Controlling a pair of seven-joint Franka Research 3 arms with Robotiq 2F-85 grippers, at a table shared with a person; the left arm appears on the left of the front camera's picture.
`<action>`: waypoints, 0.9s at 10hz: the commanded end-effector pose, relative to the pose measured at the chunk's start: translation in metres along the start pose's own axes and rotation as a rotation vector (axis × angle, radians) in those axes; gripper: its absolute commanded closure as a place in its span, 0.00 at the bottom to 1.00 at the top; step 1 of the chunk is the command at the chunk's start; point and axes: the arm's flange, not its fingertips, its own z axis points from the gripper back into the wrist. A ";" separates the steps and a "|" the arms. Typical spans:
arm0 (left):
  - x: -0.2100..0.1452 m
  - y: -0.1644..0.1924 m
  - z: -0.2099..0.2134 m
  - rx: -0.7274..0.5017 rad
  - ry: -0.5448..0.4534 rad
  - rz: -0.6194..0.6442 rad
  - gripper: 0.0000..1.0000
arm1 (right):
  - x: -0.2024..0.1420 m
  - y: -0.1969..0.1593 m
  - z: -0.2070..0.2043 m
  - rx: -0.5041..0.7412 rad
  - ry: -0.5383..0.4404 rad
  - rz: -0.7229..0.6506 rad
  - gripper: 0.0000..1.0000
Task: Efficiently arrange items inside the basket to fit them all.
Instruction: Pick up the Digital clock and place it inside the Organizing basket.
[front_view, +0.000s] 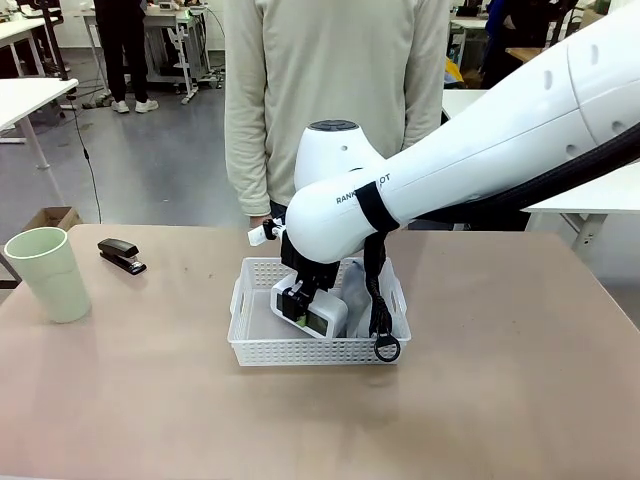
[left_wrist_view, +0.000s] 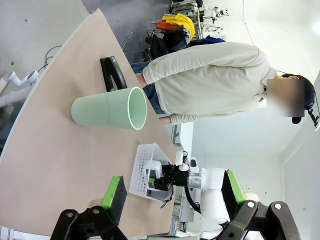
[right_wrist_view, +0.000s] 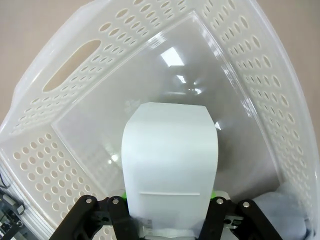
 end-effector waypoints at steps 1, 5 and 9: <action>0.000 0.000 0.000 -0.021 -0.004 -0.020 0.00 | 0.001 -0.004 0.004 0.038 -0.024 0.019 0.46; 0.000 0.000 0.000 -0.021 -0.004 -0.020 0.00 | 0.001 -0.007 0.003 0.036 -0.033 0.028 0.00; 0.000 0.000 0.000 -0.021 -0.004 -0.020 0.00 | -0.018 -0.003 0.048 0.035 -0.114 0.034 0.00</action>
